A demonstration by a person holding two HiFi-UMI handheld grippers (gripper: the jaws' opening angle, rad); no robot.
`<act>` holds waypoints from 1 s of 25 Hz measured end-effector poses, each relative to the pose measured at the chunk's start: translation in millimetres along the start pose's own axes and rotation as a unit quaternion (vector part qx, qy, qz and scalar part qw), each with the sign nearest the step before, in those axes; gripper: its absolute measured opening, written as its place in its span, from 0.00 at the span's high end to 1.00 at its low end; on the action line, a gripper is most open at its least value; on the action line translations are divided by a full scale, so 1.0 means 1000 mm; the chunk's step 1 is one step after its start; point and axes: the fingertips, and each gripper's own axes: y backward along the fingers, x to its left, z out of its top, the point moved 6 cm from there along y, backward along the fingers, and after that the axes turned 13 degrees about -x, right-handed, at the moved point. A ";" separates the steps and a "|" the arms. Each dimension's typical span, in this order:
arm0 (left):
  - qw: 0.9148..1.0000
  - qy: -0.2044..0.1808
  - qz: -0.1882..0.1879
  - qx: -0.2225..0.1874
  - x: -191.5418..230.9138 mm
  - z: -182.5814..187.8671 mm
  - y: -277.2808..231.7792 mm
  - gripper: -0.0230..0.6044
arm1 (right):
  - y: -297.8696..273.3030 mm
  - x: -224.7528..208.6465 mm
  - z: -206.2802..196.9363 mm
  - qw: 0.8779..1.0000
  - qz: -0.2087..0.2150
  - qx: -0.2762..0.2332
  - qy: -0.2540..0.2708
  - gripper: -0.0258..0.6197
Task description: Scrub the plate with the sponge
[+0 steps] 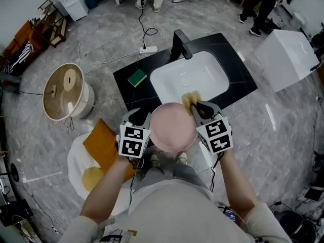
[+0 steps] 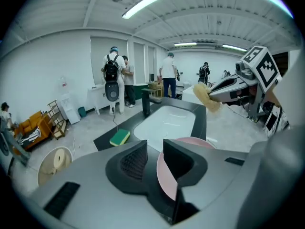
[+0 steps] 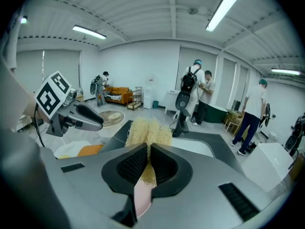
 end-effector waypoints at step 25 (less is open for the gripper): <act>0.956 -0.082 -0.017 -0.280 -0.021 0.175 0.123 0.91 | 0.131 0.025 0.162 0.962 -0.034 -0.266 0.051 0.89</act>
